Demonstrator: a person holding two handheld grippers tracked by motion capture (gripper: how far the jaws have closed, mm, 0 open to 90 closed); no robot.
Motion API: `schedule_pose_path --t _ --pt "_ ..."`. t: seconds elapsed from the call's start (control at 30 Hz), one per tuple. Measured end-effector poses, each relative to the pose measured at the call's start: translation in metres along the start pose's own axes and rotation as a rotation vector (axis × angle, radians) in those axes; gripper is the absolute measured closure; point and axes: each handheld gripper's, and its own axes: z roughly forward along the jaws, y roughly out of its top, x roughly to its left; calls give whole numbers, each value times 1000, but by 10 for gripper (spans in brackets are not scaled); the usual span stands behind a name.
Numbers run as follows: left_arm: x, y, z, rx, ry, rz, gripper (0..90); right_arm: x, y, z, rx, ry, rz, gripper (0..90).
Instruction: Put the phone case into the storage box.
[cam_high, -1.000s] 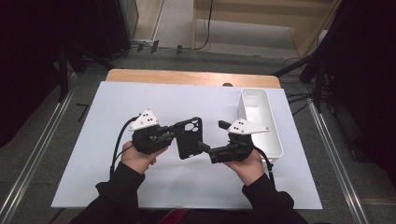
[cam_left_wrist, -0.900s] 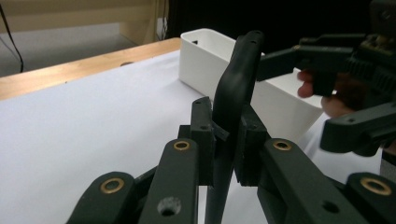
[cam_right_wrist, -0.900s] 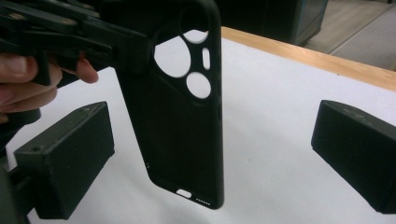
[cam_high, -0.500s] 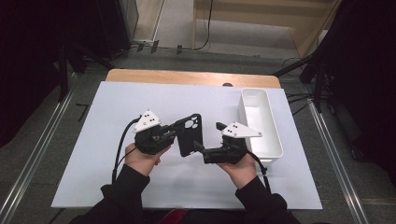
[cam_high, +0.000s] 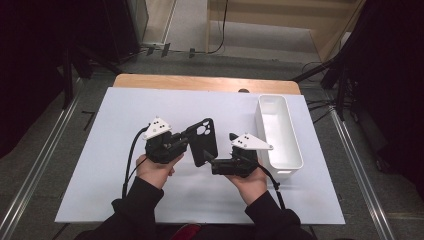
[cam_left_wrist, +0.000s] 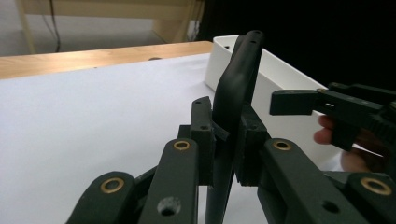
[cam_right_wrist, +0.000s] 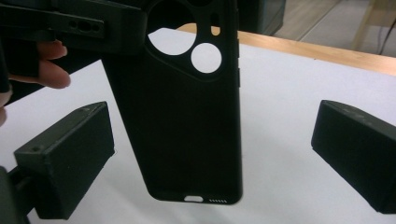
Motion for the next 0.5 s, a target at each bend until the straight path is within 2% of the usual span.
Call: schedule_pose_path --t 0.1,0.2,0.5 --pt "-1 1 1 6 15 9 805 2 -2 1 -10 -18 -3 0" --pt "-2 1 3 10 15 -1 806 4 -3 2 -17 -32 -9 0" --pt "-7 3 4 30 20 -14 805 14 -5 7 -12 -33 -14 0"
